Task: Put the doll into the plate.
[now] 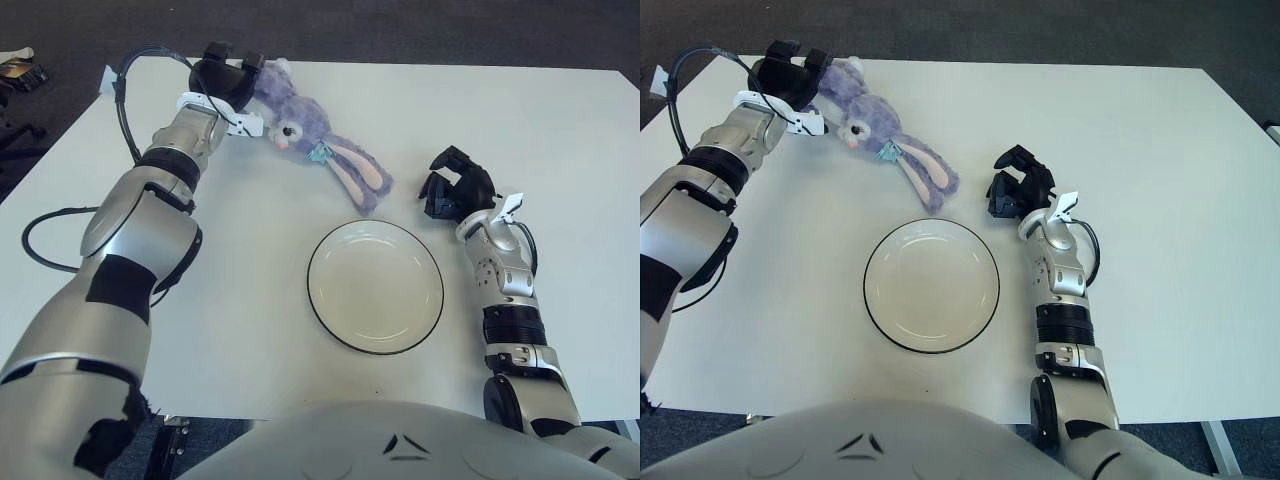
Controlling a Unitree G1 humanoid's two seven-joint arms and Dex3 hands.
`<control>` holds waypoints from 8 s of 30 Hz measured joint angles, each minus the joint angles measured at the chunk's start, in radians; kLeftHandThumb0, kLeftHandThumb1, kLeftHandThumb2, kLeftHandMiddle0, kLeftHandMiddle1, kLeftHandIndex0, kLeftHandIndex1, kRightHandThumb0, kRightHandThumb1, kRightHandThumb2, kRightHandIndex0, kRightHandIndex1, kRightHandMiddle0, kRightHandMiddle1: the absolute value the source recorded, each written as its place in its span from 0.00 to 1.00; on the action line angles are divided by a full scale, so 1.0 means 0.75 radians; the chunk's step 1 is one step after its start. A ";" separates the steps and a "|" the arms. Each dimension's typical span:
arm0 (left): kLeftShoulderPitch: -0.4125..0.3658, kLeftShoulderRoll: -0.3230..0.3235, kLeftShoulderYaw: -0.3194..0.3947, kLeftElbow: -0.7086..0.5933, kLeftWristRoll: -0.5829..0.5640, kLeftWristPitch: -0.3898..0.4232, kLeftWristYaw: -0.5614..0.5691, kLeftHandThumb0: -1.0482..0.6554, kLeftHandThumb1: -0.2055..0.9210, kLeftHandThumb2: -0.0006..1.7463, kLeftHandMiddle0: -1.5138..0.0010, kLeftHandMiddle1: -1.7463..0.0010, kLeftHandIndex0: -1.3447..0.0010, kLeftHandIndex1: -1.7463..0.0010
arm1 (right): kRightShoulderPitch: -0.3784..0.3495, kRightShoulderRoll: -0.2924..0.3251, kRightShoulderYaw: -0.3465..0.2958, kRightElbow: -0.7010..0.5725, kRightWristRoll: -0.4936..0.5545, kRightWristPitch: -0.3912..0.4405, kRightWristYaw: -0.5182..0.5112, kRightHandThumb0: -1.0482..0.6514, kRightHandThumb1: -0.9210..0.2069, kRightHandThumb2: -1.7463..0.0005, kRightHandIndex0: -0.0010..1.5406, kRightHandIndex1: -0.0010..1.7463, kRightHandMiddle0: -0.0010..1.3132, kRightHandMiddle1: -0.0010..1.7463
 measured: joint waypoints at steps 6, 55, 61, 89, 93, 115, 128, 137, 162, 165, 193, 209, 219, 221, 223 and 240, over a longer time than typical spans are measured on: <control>0.000 0.000 -0.011 0.000 0.000 -0.018 -0.004 0.31 0.46 0.51 0.94 0.94 1.00 0.71 | 0.001 -0.003 0.000 0.000 0.002 0.002 0.005 0.61 0.76 0.10 0.52 1.00 0.47 0.94; -0.001 -0.031 -0.021 0.020 -0.001 -0.077 0.042 0.38 0.37 0.60 0.91 0.59 1.00 0.46 | -0.125 -0.075 0.323 -0.145 -0.452 0.240 -0.127 0.67 0.35 0.39 0.24 1.00 0.18 0.97; -0.001 -0.030 -0.021 0.020 -0.001 -0.077 0.043 0.38 0.37 0.60 0.91 0.60 1.00 0.46 | -0.227 -0.146 0.395 -0.101 -0.555 0.291 -0.075 0.71 0.41 0.37 0.29 1.00 0.02 0.79; -0.001 -0.044 0.001 0.022 -0.034 -0.076 0.026 0.39 0.36 0.60 0.92 0.66 1.00 0.51 | -0.439 -0.213 0.551 -0.155 -0.699 0.446 0.228 0.14 0.05 0.84 0.04 0.36 0.00 0.42; -0.001 -0.048 0.005 0.022 -0.036 -0.076 0.026 0.40 0.36 0.61 0.92 0.67 1.00 0.51 | -0.461 -0.207 0.539 -0.155 -0.666 0.483 0.269 0.14 0.06 0.83 0.04 0.33 0.00 0.41; -0.001 -0.056 0.015 0.023 -0.050 -0.077 0.025 0.38 0.37 0.60 0.89 0.66 1.00 0.48 | -0.491 -0.086 0.459 -0.149 -0.502 0.706 0.305 0.17 0.17 0.73 0.06 0.33 0.00 0.32; -0.001 -0.062 0.015 0.023 -0.050 -0.077 0.026 0.37 0.37 0.60 0.88 0.65 1.00 0.47 | -0.497 -0.091 0.505 -0.130 -0.509 0.714 0.309 0.15 0.14 0.76 0.09 0.42 0.00 0.37; -0.001 -0.063 0.015 0.023 -0.050 -0.083 0.032 0.35 0.39 0.59 0.86 0.64 1.00 0.46 | -0.495 -0.094 0.512 -0.131 -0.511 0.705 0.303 0.23 0.30 0.61 0.13 0.64 0.00 0.71; -0.001 -0.080 0.016 0.006 -0.054 -0.105 0.085 0.22 0.65 0.43 0.90 0.52 1.00 0.49 | -0.416 -0.117 0.535 -0.177 -0.552 0.689 0.229 0.62 0.75 0.13 0.56 0.87 0.44 1.00; -0.001 -0.080 0.016 0.005 -0.053 -0.105 0.088 0.23 0.65 0.43 0.90 0.52 1.00 0.50 | -0.405 -0.117 0.526 -0.182 -0.551 0.687 0.219 0.62 0.77 0.11 0.57 0.88 0.45 1.00; -0.039 -0.071 0.044 -0.052 -0.075 -0.213 0.052 0.23 0.66 0.43 0.98 0.56 1.00 0.57 | -0.342 -0.186 0.527 -0.271 -0.611 0.698 0.198 0.62 0.84 0.05 0.60 0.91 0.49 1.00; -0.040 -0.021 0.064 -0.112 -0.083 -0.323 -0.010 0.20 0.72 0.38 0.97 0.67 1.00 0.60 | -0.297 -0.228 0.516 -0.374 -0.652 0.753 0.176 0.62 0.85 0.03 0.59 0.94 0.50 1.00; -0.040 0.031 0.053 -0.142 -0.069 -0.372 -0.098 0.23 0.67 0.39 0.98 0.57 1.00 0.61 | -0.256 -0.281 0.464 -0.431 -0.613 0.761 0.234 0.62 0.84 0.04 0.59 0.93 0.50 1.00; -0.041 0.036 0.042 -0.143 -0.060 -0.373 -0.098 0.24 0.65 0.41 0.99 0.56 1.00 0.61 | -0.243 -0.282 0.445 -0.437 -0.597 0.746 0.243 0.62 0.85 0.04 0.59 0.92 0.50 1.00; -0.043 0.037 0.035 -0.140 -0.051 -0.372 -0.099 0.26 0.61 0.43 0.99 0.56 1.00 0.60 | -0.225 -0.282 0.430 -0.445 -0.578 0.731 0.247 0.62 0.85 0.04 0.60 0.92 0.50 1.00; -0.137 0.021 -0.085 -0.031 0.032 -0.404 -0.375 0.40 0.33 0.61 1.00 0.72 1.00 0.60 | -0.115 -0.299 0.407 -0.626 -0.543 0.725 0.283 0.62 0.88 0.02 0.62 0.91 0.52 1.00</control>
